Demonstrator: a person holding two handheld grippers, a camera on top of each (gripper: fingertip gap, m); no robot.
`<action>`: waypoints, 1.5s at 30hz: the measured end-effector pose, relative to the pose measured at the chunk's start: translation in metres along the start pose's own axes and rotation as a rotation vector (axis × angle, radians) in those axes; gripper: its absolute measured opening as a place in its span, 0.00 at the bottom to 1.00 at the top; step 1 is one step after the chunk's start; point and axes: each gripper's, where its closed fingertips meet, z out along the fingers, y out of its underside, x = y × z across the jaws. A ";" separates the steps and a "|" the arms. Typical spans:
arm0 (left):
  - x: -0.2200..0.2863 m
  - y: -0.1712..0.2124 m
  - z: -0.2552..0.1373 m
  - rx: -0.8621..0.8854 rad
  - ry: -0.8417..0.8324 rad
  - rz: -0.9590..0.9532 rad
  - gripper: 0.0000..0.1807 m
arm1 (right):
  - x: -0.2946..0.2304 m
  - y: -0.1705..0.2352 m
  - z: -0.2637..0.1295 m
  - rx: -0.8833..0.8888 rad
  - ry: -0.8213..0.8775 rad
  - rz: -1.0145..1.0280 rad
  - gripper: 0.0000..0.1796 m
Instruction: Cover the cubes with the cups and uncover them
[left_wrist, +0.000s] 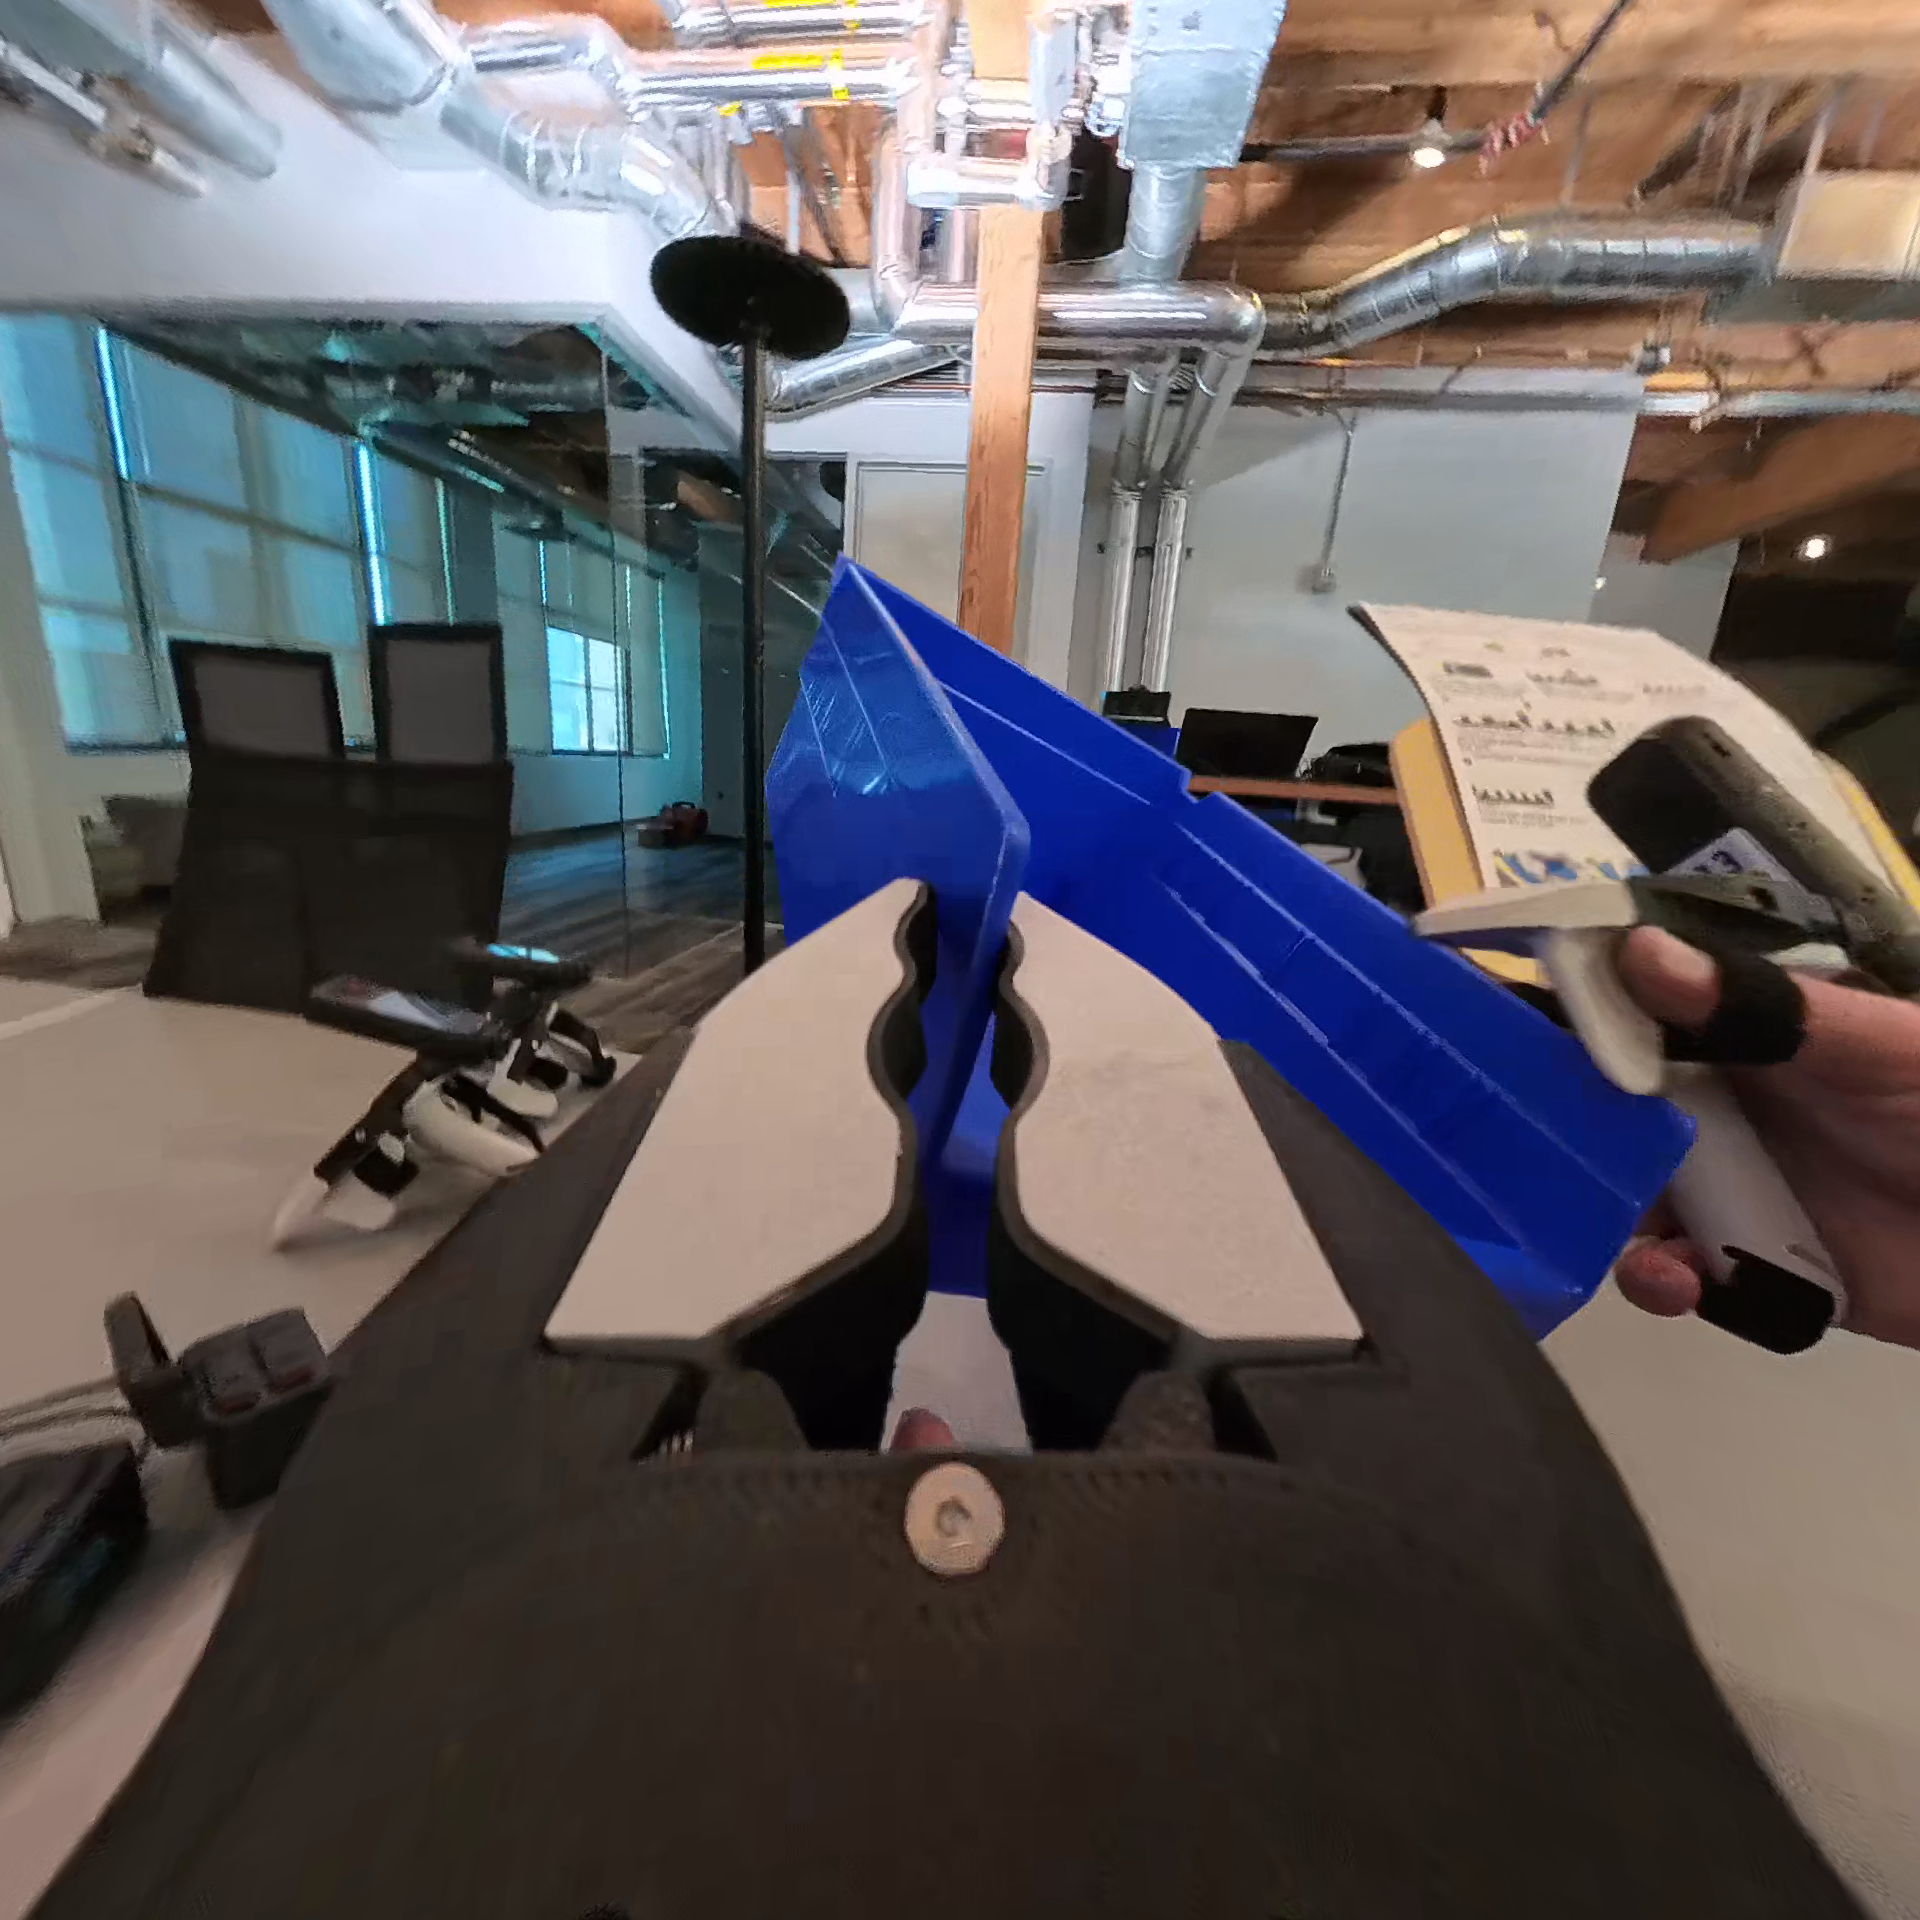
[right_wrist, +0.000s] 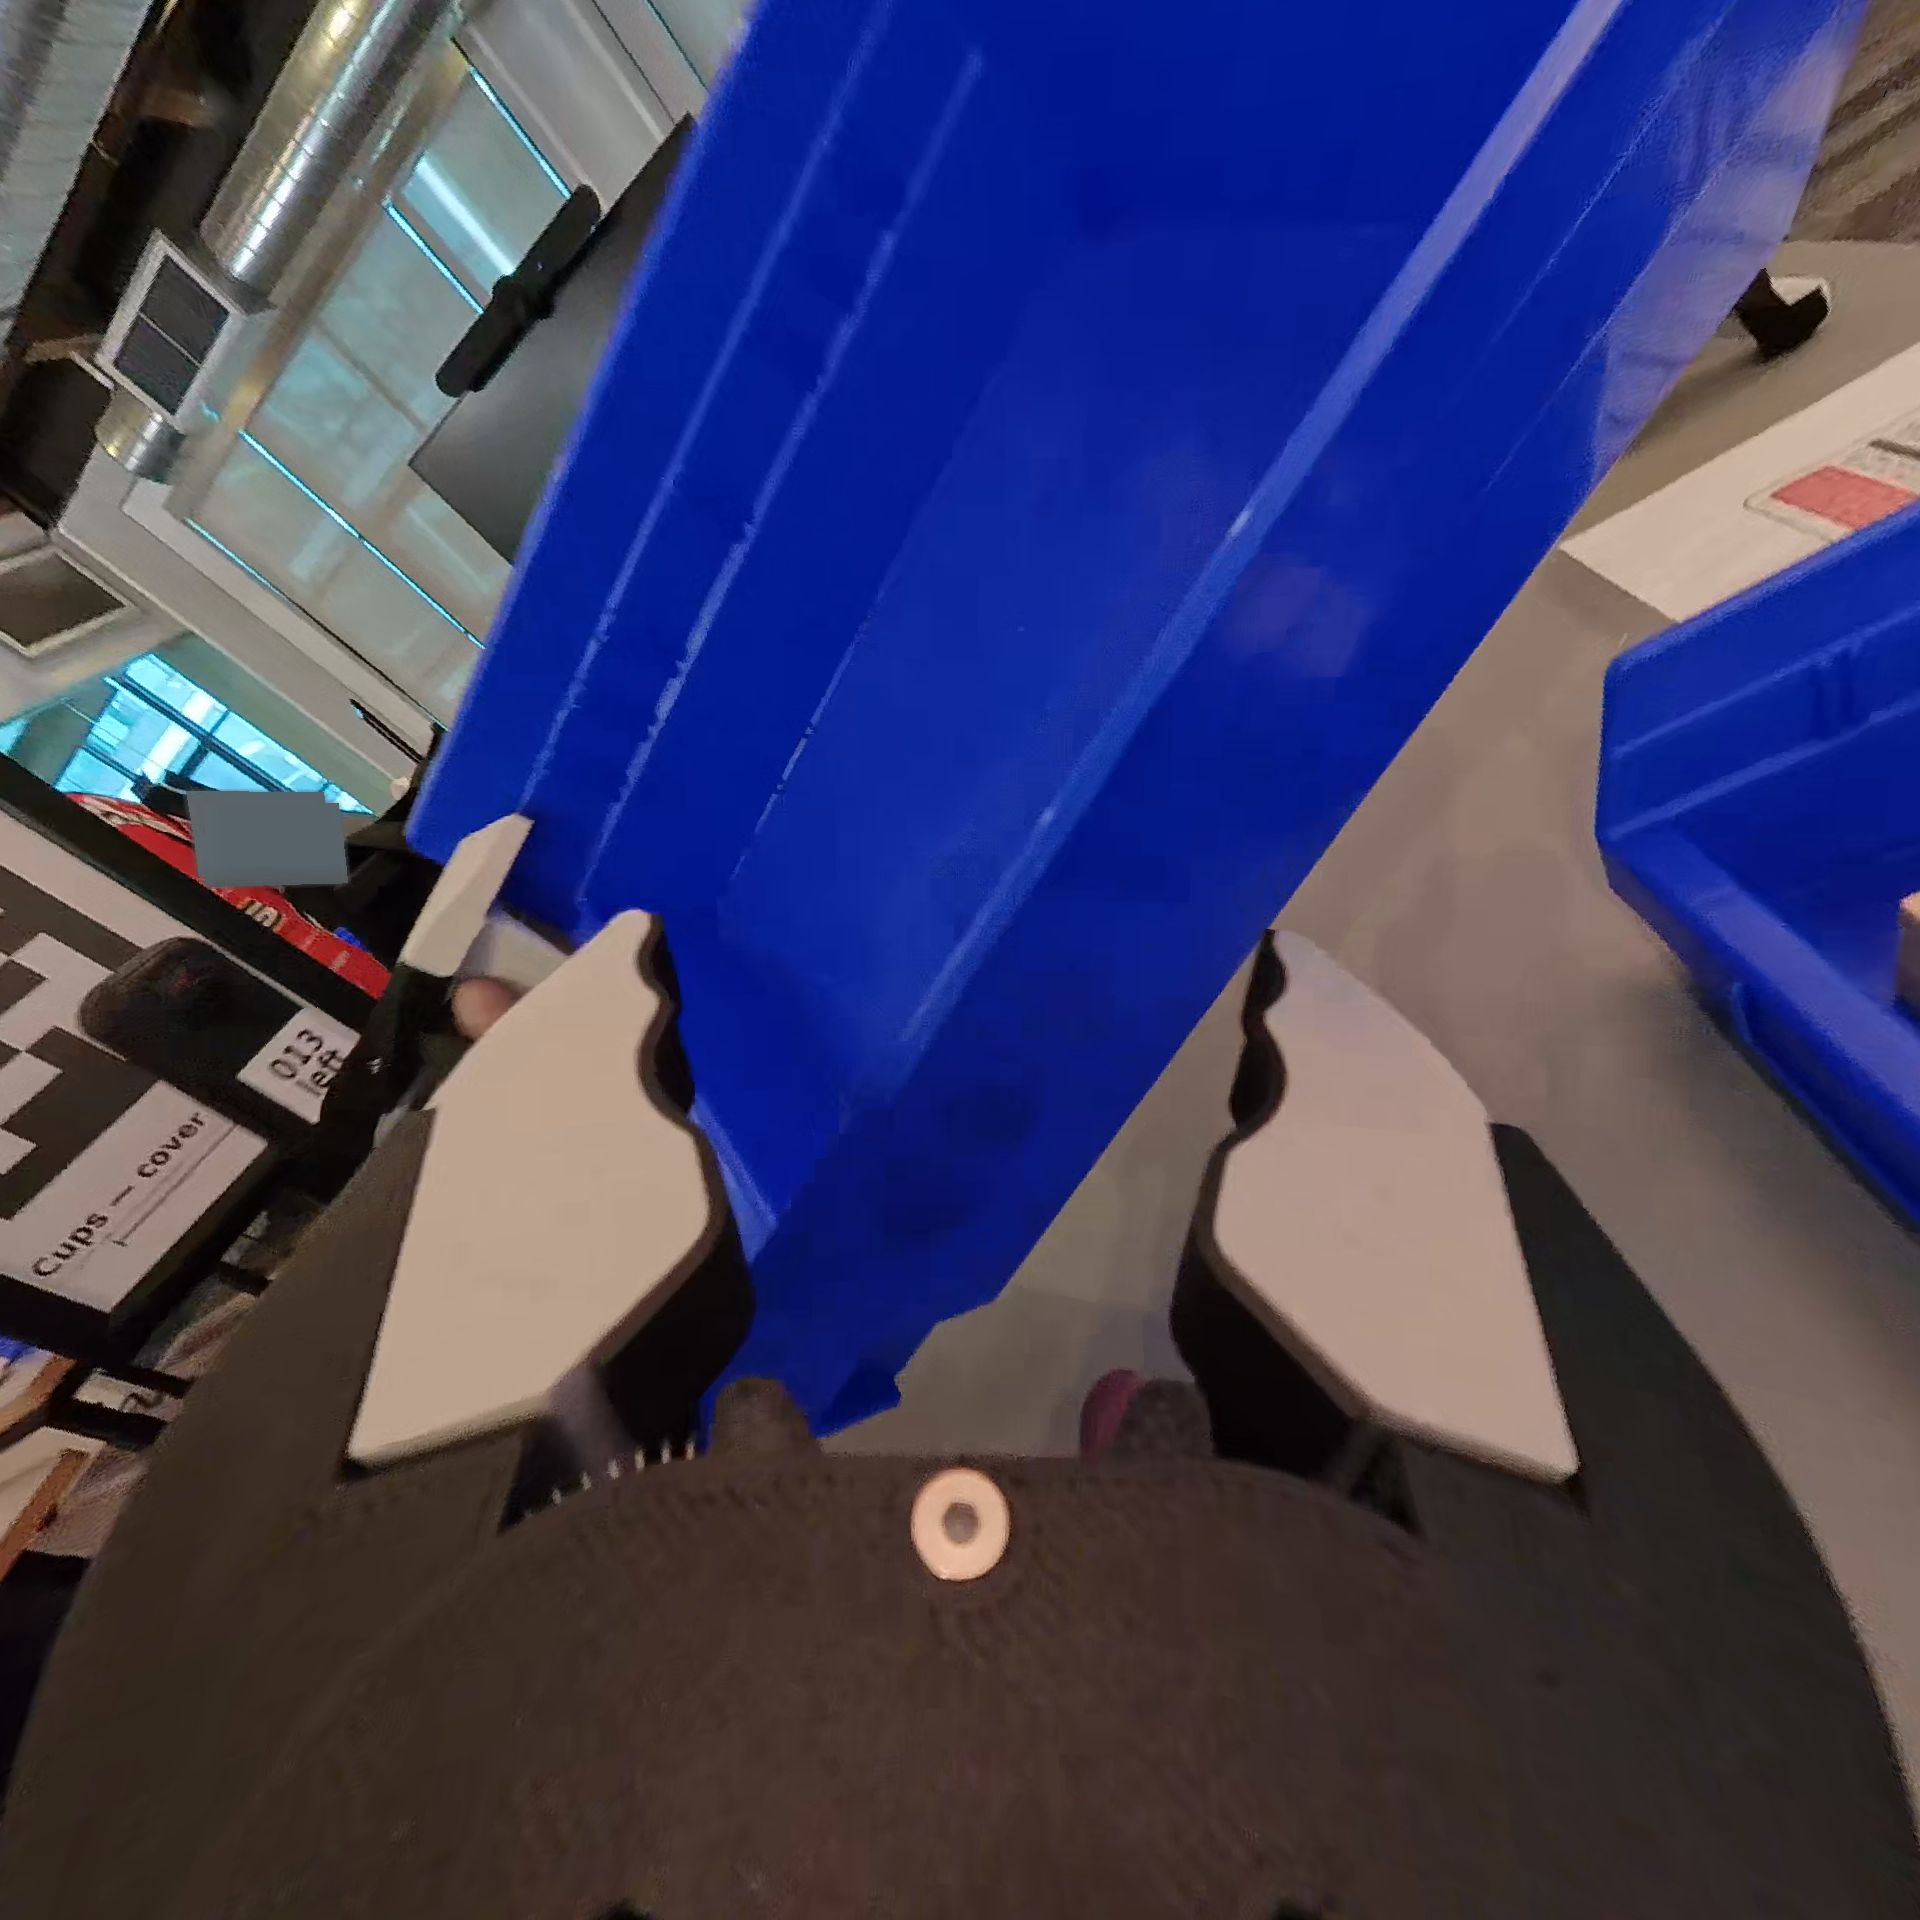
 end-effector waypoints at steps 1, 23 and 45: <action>0.012 -0.004 0.002 0.000 0.014 0.036 0.04 | 0.001 0.002 -0.003 0.002 -0.001 0.016 0.54; 0.223 -0.055 -0.006 0.247 0.284 0.451 0.10 | 0.032 -0.025 -0.141 0.205 0.262 -0.111 0.07; 0.569 0.037 -0.008 0.133 1.117 -0.076 0.17 | 0.064 0.077 -0.611 0.312 1.080 -0.006 0.08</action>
